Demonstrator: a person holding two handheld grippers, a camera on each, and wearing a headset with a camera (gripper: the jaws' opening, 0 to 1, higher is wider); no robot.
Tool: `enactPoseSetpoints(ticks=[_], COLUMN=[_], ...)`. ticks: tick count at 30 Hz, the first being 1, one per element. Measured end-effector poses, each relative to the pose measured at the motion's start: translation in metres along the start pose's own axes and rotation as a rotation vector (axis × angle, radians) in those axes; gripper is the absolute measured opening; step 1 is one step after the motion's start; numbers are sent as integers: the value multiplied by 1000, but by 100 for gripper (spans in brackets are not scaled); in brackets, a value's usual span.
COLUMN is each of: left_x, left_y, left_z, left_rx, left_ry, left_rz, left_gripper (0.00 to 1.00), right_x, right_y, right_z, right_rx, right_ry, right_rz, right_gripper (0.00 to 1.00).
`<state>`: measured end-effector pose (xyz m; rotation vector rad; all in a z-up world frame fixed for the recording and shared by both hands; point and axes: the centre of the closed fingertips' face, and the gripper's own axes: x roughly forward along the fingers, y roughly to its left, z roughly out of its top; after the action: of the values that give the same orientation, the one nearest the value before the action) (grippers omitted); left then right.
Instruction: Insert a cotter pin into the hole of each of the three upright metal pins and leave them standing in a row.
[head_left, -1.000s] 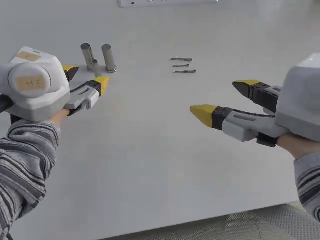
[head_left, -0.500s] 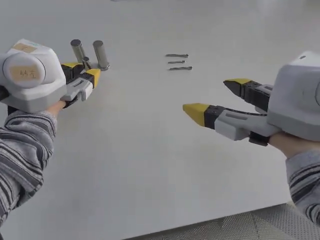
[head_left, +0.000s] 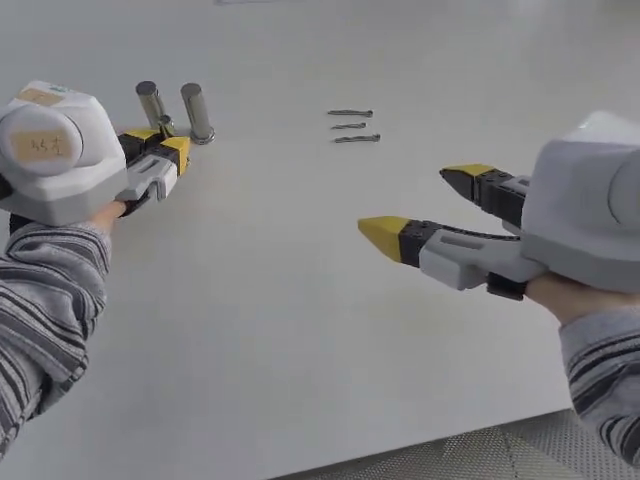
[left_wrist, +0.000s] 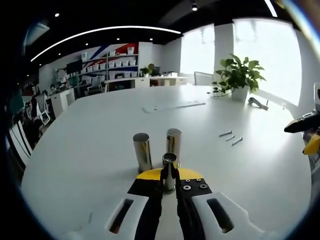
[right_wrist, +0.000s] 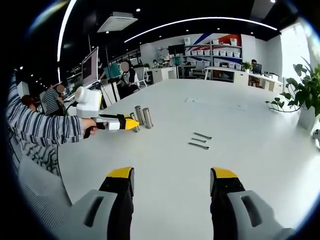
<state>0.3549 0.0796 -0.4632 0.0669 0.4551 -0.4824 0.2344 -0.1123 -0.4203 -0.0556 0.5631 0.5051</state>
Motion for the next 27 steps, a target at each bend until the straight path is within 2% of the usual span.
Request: enactPoseSetpoints(ticks=[5,10,12,14,17,22,27], left_x=[-3,-7,-9,-9,-9,-10,-11], left_y=[-4,-16,-23,-31,-45,-64,-74], left_z=[-1,-2,-1,-1,-4,-7,-8], left_rx=[2,-30,-54,-53,-49,-58,-87], left_ry=[14,19,5,1,14,7,-4], left_rz=[20,30,30,29,24,16,15], left_gripper=[5,5,5,5,5,5,5], right_x=[-1,-3,-3,-4,-6,-8,-9], right_y=[-1,2,2,2,4,4,4], right_z=[1,2,1,0,0,-1,-2], right_rx=[3,-1,1,2,-4,-2,-1], right_ry=[-5,-9,-5,-5,-4,-3,-3], right_rz=[-8,-6,-4,-1,0,-1,0], right_gripper=[59,59,59,59,58,58,58])
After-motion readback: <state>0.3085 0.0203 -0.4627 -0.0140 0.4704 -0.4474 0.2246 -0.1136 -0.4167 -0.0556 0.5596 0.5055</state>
